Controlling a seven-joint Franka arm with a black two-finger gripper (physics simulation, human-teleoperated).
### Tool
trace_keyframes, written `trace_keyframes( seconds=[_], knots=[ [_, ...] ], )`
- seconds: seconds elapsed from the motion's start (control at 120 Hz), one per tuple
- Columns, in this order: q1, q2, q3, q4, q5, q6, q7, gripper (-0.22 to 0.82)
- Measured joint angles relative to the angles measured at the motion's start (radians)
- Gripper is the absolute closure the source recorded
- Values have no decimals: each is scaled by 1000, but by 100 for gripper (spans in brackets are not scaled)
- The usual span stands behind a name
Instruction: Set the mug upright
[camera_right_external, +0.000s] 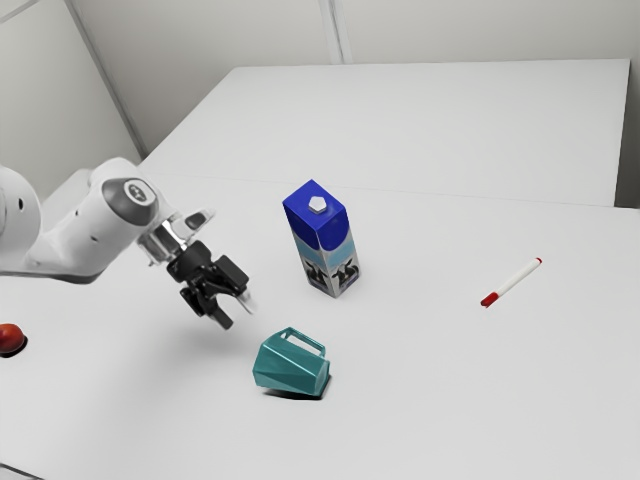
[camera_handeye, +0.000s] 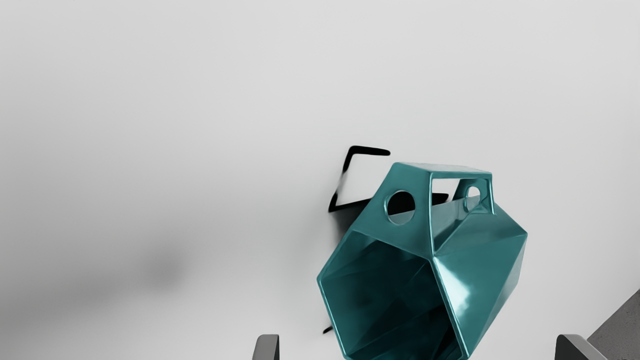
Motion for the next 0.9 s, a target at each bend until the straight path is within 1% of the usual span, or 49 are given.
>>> trace_keyframes(
  seconds=[0.158,0.467,0.767,0.842,0.9],
  knots=[
    [-22,8,15,-20,-33,1,33,0],
    [-44,20,16,-53,-101,0,80,0],
    [-79,53,16,-74,-192,2,111,0],
    [-86,64,16,-84,-218,4,118,5],
    [-90,68,16,-88,-231,6,123,14]
  ],
)
